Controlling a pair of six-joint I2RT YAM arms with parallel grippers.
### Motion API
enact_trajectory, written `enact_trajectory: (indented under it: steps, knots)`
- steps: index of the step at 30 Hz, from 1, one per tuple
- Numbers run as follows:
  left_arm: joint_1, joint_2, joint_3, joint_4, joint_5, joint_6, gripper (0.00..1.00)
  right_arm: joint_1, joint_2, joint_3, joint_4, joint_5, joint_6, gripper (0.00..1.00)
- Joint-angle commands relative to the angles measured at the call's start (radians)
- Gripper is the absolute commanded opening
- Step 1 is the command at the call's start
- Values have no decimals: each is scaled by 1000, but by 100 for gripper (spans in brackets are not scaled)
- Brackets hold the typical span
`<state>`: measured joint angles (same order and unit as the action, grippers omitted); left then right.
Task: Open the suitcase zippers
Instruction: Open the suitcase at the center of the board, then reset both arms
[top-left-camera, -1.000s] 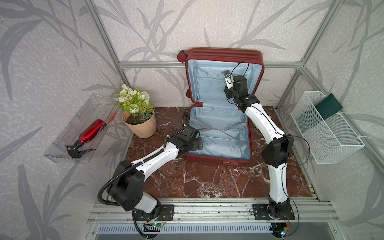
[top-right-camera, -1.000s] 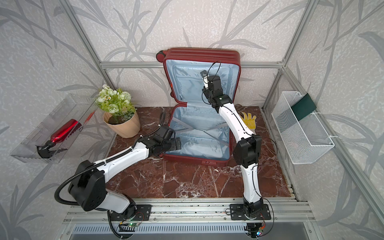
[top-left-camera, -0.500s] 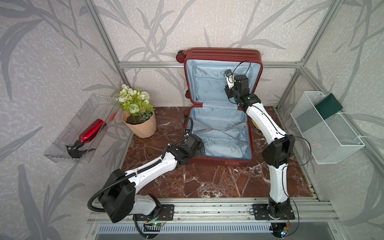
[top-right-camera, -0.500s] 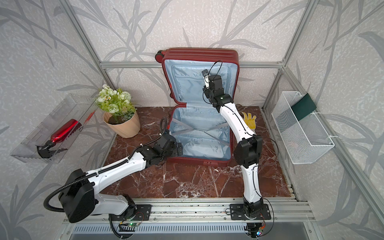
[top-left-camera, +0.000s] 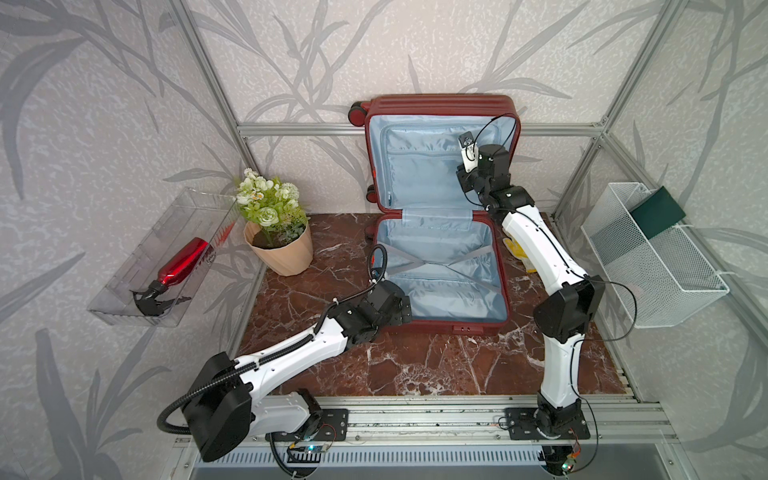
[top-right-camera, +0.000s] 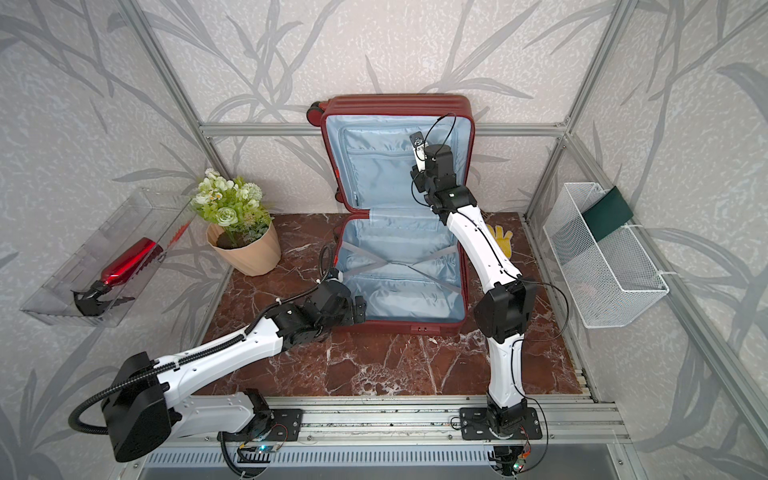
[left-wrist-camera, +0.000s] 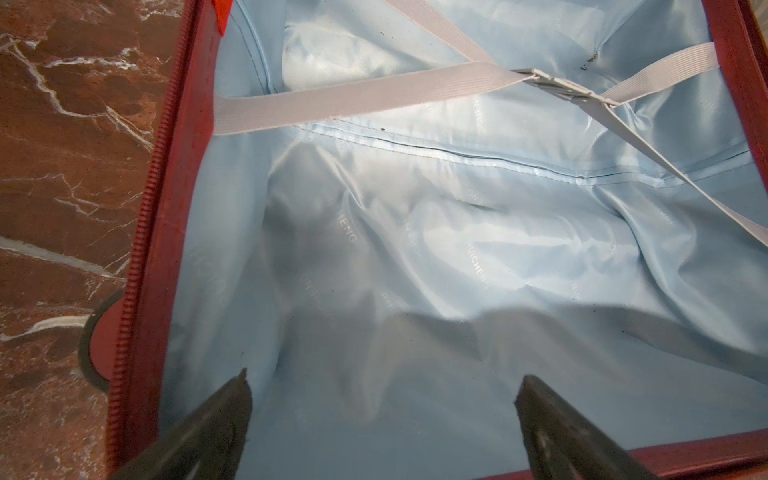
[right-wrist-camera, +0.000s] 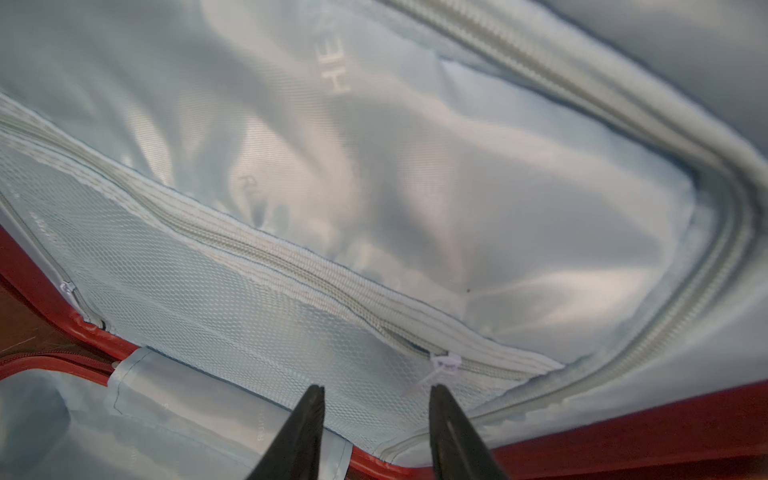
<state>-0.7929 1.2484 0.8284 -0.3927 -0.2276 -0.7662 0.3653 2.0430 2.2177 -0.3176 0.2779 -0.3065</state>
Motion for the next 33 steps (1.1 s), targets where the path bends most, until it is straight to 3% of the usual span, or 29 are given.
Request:
enact_trajectory:
  steps: [1,5,9,11,16,19,21,24,27,30,32,33]
  knots:
    - [-4,-15,-64,-229,-2,-60,99,-5,-64,-32,25,-7,3,45]
    - [-3,-54,-40,-230,-16,-19,99,-6,-114,-88,25,-41,6,55]
    - [-3,-86,81,-249,-51,112,99,1,-196,-173,-3,-95,29,67]
    - [-2,-109,134,-243,-95,187,99,8,-254,-242,0,-113,36,99]
    - [21,-166,254,-210,-203,423,99,21,-478,-487,10,-197,146,99]
    - [60,-233,203,-30,-297,601,99,17,-678,-827,227,-168,207,99]
    - [151,-249,158,80,-372,591,99,-3,-796,-1034,357,-135,224,99]
    - [393,-226,101,177,-209,585,99,-41,-867,-1185,340,-69,234,99]
    - [519,-143,3,318,-180,687,99,-116,-924,-1346,372,-45,273,99]
    - [626,-78,-100,440,-132,696,99,-269,-977,-1511,442,-144,297,99]
    - [699,-54,-191,570,10,708,99,-368,-1001,-1644,562,-227,271,99]
    - [730,-35,-237,642,37,704,99,-386,-1014,-1720,645,-200,262,99]
